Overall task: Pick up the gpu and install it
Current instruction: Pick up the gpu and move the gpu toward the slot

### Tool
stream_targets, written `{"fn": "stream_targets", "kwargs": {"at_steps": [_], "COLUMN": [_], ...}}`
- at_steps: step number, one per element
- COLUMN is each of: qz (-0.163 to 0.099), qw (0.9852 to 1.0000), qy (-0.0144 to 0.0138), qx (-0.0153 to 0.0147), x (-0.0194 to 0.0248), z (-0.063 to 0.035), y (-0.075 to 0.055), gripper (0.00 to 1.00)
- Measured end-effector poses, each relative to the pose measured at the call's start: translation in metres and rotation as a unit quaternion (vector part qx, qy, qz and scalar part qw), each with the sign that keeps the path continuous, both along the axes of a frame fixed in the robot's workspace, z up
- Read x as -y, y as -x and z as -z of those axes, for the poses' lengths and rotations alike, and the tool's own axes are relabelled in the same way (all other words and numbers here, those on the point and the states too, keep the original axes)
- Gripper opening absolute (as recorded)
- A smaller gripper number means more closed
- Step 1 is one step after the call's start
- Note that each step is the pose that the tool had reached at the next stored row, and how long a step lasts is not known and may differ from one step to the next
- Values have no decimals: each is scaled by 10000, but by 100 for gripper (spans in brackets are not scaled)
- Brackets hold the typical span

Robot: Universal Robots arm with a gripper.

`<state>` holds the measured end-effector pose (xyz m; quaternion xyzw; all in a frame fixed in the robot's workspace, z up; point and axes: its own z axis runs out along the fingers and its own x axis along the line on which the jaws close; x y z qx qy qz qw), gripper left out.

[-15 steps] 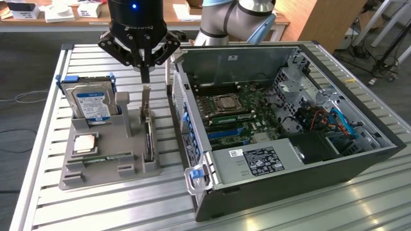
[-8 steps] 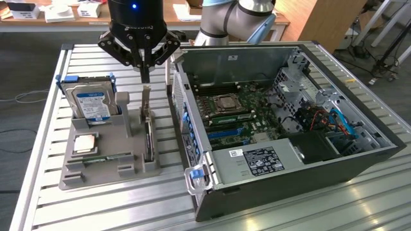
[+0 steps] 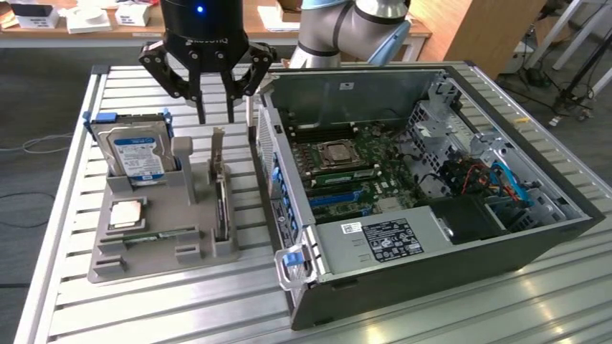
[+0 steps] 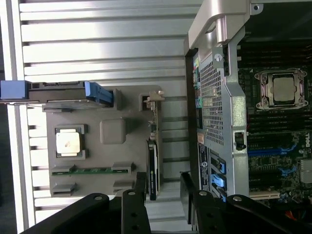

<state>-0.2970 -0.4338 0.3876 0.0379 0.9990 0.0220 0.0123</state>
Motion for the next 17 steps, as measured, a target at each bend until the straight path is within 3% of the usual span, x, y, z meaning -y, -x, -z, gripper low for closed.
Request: {"fn": "stream_targets", "kwargs": {"at_steps": [7, 17], "qz": [-1, -17], "qw": [10000, 10000], "qy": [-1, -1], "qx": [1, 1], "x": [0, 0], "z": [38, 217], "y": [0, 0], "gripper": [42, 42]}}
